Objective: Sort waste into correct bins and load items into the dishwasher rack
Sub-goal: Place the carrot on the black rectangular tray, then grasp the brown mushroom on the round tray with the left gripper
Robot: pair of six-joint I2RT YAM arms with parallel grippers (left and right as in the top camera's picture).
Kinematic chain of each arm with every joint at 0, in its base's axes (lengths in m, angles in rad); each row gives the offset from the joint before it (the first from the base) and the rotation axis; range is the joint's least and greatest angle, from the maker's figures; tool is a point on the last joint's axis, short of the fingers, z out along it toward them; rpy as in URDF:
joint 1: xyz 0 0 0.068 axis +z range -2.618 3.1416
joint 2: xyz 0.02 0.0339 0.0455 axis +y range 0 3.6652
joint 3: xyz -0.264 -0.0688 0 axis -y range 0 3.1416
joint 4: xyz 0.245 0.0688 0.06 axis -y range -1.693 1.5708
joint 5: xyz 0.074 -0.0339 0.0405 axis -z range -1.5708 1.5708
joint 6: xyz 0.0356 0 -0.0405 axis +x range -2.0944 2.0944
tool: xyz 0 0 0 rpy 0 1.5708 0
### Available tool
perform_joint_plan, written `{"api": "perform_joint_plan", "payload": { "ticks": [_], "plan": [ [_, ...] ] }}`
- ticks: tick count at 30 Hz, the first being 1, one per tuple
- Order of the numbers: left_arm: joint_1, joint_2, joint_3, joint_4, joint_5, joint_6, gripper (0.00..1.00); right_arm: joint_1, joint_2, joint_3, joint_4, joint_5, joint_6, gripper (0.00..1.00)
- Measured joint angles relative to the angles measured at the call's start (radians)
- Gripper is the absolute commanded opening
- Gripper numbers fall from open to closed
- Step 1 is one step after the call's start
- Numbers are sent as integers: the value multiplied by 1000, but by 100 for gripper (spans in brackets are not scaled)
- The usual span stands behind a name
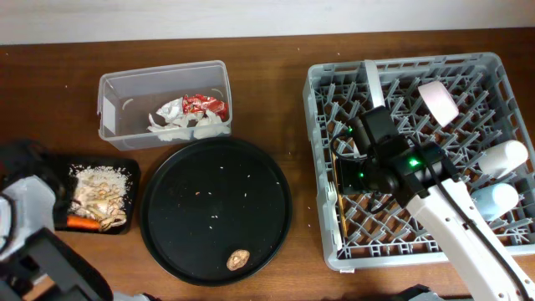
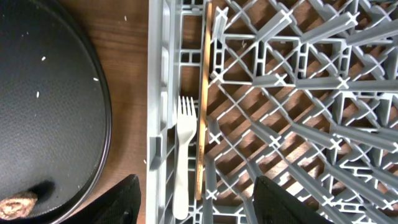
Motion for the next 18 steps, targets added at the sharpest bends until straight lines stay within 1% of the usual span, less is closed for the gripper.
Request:
{"api": "perform_joint_plan", "payload": {
  "ticks": [1, 2, 4, 6, 8, 9, 11, 13, 14, 16, 17, 18],
  "plan": [
    [0, -42, 29, -35, 6, 3, 70, 0, 0, 0, 1, 0, 0, 62],
    [-6, -126, 49, -62, 27, 8, 70, 0, 0, 0, 0, 0, 0, 62],
    [-43, -206, 69, -101, 58, 23, 71, 0, 0, 0, 0, 0, 0, 62],
    [-190, -234, 72, -214, 115, 48, 74, 0, 0, 0, 0, 0, 0, 62],
    [-340, -230, 73, -325, 135, 56, 75, 0, 0, 0, 1, 0, 0, 62],
    [-468, -230, 71, -407, 153, 67, 76, 0, 0, 0, 1, 0, 0, 62],
    [-631, -230, 71, -463, 166, 106, 80, 0, 0, 0, 0, 0, 0, 62],
    [-791, -230, 70, -520, 162, 179, 83, 0, 0, 0, 0, 0, 0, 62],
    [-925, -230, 70, -537, 174, 239, 85, 0, 0, 0, 0, 0, 0, 62],
    [-1032, -230, 70, -552, 174, 288, 86, 0, 0, 0, -1, 0, 0, 62],
    [-1124, -230, 69, -552, 190, 311, 85, 0, 0, 0, 0, 0, 0, 62],
    [-1180, -229, 63, -553, 204, 318, 86, 0, 0, 0, 0, 0, 0, 62]
  ]
}}
